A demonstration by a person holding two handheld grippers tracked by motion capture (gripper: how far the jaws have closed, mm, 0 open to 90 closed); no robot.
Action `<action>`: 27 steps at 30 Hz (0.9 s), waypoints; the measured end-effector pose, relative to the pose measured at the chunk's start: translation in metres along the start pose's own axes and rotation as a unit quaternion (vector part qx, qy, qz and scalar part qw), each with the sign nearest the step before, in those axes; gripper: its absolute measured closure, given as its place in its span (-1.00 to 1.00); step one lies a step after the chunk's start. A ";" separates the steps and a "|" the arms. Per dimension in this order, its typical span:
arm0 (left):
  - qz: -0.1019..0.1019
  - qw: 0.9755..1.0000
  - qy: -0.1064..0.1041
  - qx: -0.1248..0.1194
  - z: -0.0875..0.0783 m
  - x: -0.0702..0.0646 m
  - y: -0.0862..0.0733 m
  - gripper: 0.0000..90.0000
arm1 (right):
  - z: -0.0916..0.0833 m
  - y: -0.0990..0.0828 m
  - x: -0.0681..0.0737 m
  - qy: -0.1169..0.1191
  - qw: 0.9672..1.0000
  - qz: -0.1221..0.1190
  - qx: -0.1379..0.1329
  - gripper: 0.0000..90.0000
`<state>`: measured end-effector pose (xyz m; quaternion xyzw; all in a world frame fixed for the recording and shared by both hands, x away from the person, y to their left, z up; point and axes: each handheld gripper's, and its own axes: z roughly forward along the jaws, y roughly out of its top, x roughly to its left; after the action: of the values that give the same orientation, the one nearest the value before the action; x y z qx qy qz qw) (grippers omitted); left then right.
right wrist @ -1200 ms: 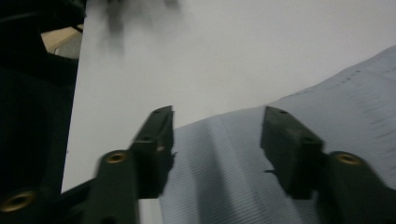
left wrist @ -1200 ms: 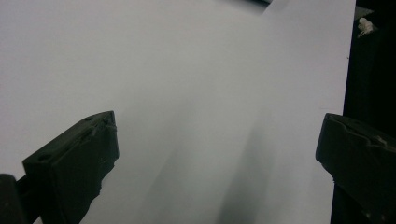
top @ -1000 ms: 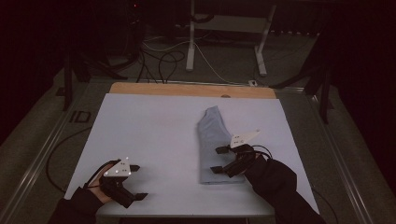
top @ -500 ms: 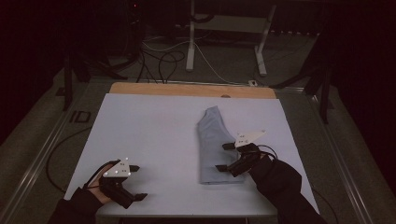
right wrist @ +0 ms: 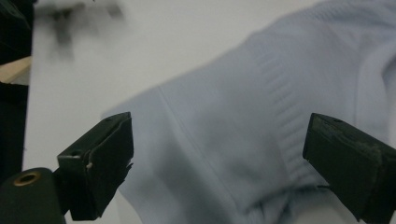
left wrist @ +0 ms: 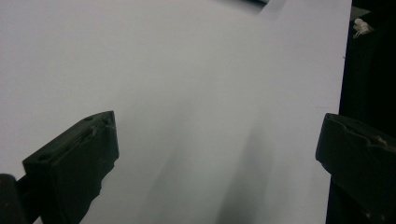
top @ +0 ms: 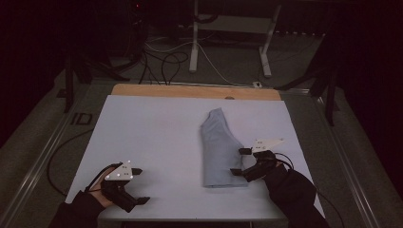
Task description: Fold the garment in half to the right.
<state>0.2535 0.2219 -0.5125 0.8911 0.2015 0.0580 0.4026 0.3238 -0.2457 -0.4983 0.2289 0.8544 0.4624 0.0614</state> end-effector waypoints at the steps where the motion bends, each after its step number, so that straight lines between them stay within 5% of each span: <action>1: 0.000 1.000 0.000 0.000 0.000 0.000 0.000 -0.99 | -0.001 -0.002 0.000 -0.004 1.000 0.001 0.004 -0.80; 27: 0.001 1.000 0.001 -0.008 -0.004 -0.001 0.000 -0.99 | -0.025 -0.054 0.006 -0.074 0.996 0.039 0.014 -0.80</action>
<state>0.2514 0.2236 -0.5098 0.8880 0.2009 0.0610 0.4092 0.2929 -0.2876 -0.5275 0.2963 0.8444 0.4342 0.1028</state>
